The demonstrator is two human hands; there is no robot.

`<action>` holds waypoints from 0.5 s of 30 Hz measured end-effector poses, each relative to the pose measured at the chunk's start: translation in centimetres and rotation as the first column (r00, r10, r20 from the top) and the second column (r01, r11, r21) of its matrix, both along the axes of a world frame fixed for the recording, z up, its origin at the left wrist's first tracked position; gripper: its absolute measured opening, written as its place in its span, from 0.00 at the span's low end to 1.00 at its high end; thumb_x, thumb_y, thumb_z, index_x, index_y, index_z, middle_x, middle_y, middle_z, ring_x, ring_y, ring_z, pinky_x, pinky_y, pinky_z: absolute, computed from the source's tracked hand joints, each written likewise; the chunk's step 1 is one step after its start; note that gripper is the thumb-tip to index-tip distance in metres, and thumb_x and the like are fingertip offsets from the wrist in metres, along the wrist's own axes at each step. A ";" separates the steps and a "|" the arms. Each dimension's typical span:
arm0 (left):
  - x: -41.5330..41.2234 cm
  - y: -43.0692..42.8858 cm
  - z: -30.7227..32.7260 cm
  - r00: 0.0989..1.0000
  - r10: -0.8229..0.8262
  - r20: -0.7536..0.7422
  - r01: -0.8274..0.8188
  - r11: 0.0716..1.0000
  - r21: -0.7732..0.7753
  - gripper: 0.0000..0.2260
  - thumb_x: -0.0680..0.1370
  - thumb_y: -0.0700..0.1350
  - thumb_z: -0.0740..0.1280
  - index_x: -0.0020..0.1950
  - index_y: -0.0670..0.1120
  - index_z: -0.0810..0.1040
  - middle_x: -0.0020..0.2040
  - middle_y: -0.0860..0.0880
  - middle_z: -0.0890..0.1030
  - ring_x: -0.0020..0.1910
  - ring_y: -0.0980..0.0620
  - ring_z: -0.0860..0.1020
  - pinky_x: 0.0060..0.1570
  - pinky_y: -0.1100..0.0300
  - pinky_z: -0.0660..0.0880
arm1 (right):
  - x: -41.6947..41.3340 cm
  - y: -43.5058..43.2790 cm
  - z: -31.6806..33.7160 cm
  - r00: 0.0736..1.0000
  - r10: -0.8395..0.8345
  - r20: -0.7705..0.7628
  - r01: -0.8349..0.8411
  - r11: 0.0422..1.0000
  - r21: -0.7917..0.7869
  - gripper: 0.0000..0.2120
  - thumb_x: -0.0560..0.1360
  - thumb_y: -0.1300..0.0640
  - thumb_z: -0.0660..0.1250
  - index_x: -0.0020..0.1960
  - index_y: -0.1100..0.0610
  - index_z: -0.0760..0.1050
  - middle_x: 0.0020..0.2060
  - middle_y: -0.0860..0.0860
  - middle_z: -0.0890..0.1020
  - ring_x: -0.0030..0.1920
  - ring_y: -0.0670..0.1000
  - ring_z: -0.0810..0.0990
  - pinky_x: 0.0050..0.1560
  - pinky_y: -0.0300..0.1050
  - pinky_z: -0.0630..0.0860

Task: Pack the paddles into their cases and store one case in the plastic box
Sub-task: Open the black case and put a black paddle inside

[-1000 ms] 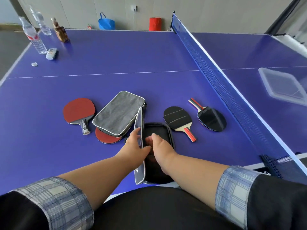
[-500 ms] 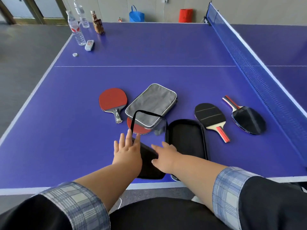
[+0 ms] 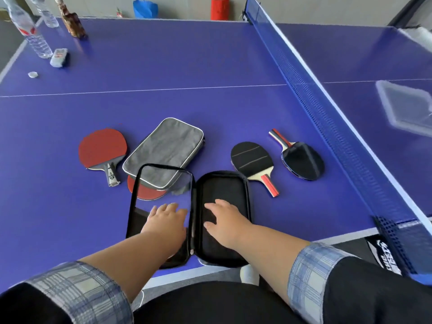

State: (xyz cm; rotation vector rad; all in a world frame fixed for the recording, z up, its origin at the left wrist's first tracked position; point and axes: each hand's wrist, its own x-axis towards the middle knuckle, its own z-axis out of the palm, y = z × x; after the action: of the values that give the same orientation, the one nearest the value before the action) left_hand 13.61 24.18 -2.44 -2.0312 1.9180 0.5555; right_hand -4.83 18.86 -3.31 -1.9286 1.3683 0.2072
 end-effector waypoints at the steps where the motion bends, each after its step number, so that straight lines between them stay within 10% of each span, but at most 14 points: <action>1: -1.1 -1.2 0.4 0.999 0.004 -0.043 -0.005 1.000 -0.022 0.25 0.80 0.51 0.60 0.77 0.54 0.62 0.78 0.48 0.62 0.76 0.45 0.59 0.75 0.47 0.53 | -1.4 -0.8 0.2 0.999 -0.044 0.019 0.044 0.999 -0.026 0.29 0.79 0.45 0.62 0.79 0.46 0.61 0.80 0.52 0.57 0.79 0.56 0.56 0.76 0.55 0.61; 10: -12.5 -13.4 1.0 0.805 0.317 -0.502 -0.346 0.937 0.037 0.26 0.79 0.49 0.61 0.77 0.52 0.61 0.75 0.48 0.67 0.64 0.47 0.75 0.54 0.55 0.74 | -12.3 -12.0 0.4 0.894 -0.434 0.112 0.447 0.882 -0.148 0.11 0.78 0.51 0.64 0.59 0.49 0.77 0.60 0.50 0.76 0.59 0.57 0.75 0.55 0.50 0.76; 15: -16.0 -20.6 -0.1 0.547 0.573 -0.610 -0.584 0.784 0.212 0.30 0.77 0.46 0.62 0.78 0.49 0.58 0.59 0.49 0.76 0.39 0.52 0.78 0.31 0.61 0.69 | -14.9 -18.7 -1.0 0.784 -0.581 0.221 0.599 0.801 -0.019 0.21 0.80 0.53 0.61 0.72 0.50 0.71 0.69 0.50 0.74 0.56 0.49 0.74 0.52 0.40 0.67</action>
State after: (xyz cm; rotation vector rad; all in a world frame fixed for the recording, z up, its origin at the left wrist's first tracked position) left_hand -2.41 3.58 -2.56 -2.7364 1.4331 1.6074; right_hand -19.69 0.18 -4.27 -1.4380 1.7829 -0.3583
